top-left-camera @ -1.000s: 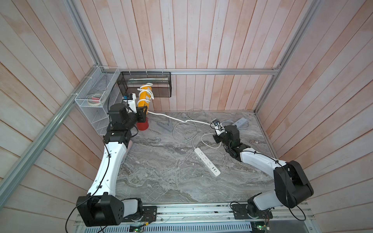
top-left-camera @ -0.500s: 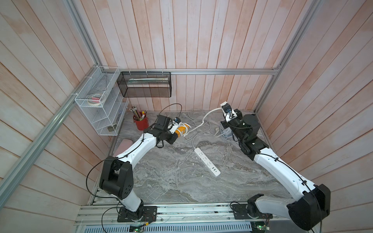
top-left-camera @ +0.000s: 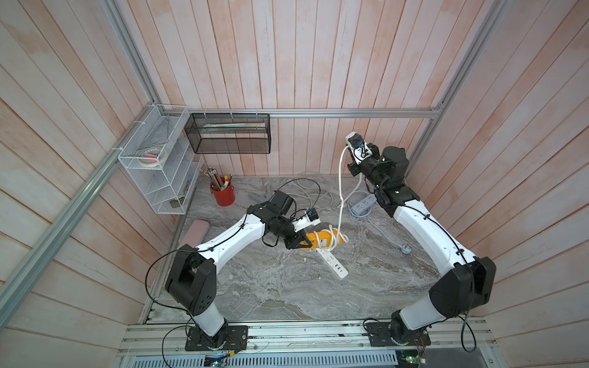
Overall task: Wrap the cord around the power strip
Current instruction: Wrap the power cord around the power strip.
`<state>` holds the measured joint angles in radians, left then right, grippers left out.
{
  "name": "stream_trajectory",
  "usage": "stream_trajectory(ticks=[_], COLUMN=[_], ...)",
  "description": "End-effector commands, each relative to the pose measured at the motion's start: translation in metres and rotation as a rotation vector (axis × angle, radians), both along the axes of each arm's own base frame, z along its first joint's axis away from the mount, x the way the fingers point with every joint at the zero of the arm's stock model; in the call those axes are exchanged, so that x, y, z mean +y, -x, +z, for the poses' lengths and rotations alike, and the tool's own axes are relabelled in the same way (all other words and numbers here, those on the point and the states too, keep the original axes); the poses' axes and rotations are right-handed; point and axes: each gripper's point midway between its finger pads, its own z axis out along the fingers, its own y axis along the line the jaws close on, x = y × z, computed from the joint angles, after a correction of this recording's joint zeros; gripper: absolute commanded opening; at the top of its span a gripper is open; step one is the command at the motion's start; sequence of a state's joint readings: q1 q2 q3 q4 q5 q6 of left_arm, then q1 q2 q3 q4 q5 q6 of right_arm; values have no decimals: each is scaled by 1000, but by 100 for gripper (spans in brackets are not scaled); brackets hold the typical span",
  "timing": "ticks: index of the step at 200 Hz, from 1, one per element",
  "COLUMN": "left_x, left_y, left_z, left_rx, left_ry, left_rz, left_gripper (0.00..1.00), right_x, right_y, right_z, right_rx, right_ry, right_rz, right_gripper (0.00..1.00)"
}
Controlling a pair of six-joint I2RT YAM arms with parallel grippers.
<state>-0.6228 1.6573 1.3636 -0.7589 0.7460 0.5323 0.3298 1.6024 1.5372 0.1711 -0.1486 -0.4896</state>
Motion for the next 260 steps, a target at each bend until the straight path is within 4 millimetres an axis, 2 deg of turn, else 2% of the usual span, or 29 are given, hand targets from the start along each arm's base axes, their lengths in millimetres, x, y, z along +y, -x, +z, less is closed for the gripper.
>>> stream_trajectory(ticks=[1,27,45,64,89,117,141,164,185,199,219,239,260], left_x=[-8,-10,-6,5,19,29,43,57,74,86,115,140,147], left_y=[55,65,56,41,24,-6,-33,-56,-86,-113,-149,-177,-193], left_z=[42,85,116,151,183,201,215,221,219,210,201,186,162], left_rx=[86,-16,-144,-242,-335,-408,-446,-471,-519,-572,-682,-686,-676], left_ry=[164,318,434,565,698,768,838,884,859,753,578,451,321], left_rz=[-203,-251,-222,-152,-58,101,263,398,569,690,872,998,1036], left_gripper=[0,0,0,0,0,0,0,0,0,0,0,0,0], right_x=[1,10,15,24,37,50,62,67,75,76,71,84,106], right_y=[-23,-57,-76,-83,-76,-62,-38,-9,20,39,62,87,109], right_z=[19,-17,-53,-90,-132,-174,-207,-225,-235,-241,-248,-249,-238], right_rx=[-27,76,164,260,378,485,588,649,677,669,669,635,540], right_ry=[-90,-116,-137,-194,-328,-397,-457,-507,-492,-448,-410,-294,-119], right_rz=[39,79,94,126,172,135,125,116,123,108,76,103,143], right_gripper=[0,0,0,0,0,0,0,0,0,0,0,0,0])
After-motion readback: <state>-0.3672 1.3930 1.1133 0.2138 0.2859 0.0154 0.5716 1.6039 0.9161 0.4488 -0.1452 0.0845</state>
